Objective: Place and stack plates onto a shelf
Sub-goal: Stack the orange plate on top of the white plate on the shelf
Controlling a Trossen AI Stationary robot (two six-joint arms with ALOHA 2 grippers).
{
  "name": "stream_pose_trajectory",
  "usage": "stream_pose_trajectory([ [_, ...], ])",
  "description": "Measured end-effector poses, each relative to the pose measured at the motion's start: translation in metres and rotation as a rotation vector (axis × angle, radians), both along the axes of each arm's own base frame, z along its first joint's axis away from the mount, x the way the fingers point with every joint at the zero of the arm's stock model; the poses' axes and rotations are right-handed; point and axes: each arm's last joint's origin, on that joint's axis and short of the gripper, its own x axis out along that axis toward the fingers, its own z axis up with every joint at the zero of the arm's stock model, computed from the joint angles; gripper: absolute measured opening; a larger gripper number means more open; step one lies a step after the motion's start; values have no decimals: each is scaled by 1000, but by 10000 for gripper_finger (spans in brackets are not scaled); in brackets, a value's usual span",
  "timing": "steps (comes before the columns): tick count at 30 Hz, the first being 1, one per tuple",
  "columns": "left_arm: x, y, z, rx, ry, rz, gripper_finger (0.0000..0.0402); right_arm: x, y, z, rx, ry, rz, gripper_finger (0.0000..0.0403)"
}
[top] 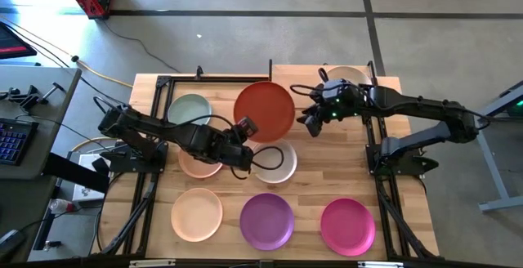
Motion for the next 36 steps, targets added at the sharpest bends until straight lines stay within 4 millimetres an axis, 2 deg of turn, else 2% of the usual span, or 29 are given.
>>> stream_pose_trajectory([
  [11,0,-1,0,48,66,-75,1,7,-3,11,-49,-131,-51,184],
  [14,1,-1,0,47,58,-76,1,7,-5,11,-67,-128,-108,184],
  [25,6,-4,3,83,32,-113,1,7,-5,11,-83,-125,-132,178],
  [29,6,-3,3,75,21,-102,1,7,-5,11,-78,-126,-126,139],
  [36,7,-3,4,61,-10,-88,2,7,-5,11,-36,-135,-136,17],
])
